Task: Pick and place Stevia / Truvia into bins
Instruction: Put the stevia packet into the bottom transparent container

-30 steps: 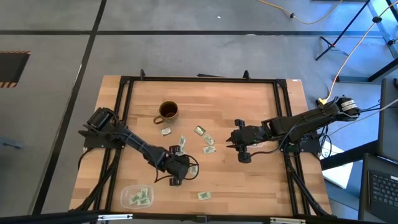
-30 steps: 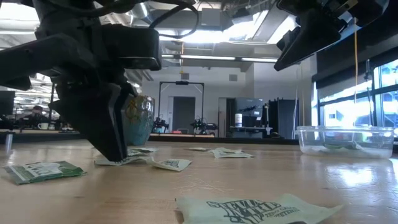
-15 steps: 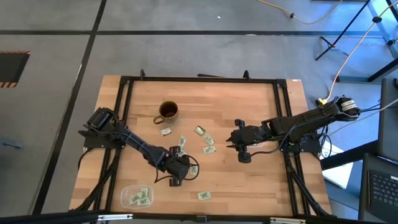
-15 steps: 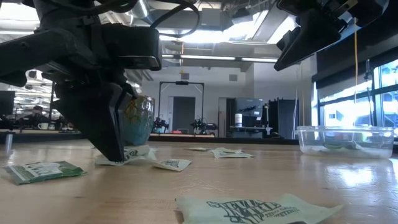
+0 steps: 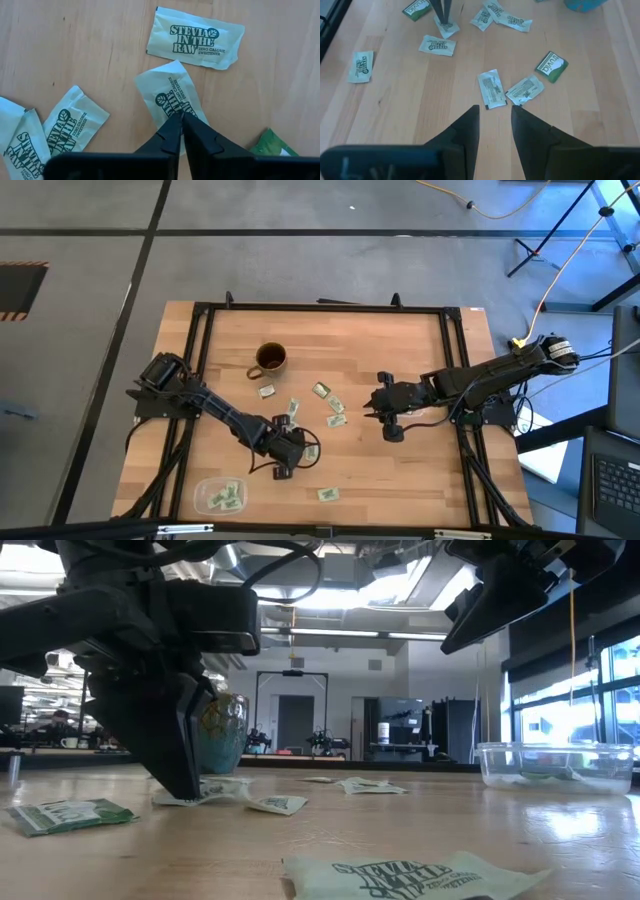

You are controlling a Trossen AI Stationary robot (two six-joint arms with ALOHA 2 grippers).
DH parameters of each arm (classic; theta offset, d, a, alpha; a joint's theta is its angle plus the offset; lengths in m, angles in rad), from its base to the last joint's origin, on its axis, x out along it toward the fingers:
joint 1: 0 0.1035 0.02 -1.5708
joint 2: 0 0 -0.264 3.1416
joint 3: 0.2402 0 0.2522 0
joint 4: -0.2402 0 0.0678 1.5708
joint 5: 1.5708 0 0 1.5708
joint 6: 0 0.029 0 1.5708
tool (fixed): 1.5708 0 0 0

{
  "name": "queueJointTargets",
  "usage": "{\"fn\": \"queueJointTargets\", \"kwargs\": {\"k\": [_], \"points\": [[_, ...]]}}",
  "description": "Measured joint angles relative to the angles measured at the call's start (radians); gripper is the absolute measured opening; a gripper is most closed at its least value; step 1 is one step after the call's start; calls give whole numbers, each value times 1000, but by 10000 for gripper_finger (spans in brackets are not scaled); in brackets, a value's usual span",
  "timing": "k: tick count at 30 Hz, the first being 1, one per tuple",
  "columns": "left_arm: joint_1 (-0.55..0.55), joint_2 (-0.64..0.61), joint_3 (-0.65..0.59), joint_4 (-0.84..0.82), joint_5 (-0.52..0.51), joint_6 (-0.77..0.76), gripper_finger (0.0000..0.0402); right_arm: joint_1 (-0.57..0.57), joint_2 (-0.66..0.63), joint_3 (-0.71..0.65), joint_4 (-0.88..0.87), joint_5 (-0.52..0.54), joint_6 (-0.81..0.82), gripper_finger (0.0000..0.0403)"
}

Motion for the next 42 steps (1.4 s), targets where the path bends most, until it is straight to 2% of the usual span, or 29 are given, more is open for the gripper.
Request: {"fn": "queueJointTargets", "kwargs": {"k": [6, 10, 19, 26, 30, 38, 42], "points": [[0, 0, 0, -2, 17, -33, 57, 0, 0, 0, 0, 0, 0, 116], [-1, 1, 0, -2, 19, -41, 63, 0, 0, 0, 0, 0, 0, 116], [-2, 1, 0, -2, 19, -41, 7, 0, 0, 0, 0, 0, 0, 116], [-2, -1, 1, -2, 20, -8, 2, 0, 0, 0, 0, 0, 0, 116], [-5, -32, -4, -16, 35, 9, 2, 0, 0, 0, 0, 0, 0, 116], [-34, -158, -3, -31, 3, 4, 2, 0, 0, 0, -1, 0, -4, 116], [-79, -233, -1, -48, -4, -124, 2, 0, 0, 0, -1, 0, -4, 116]]}}
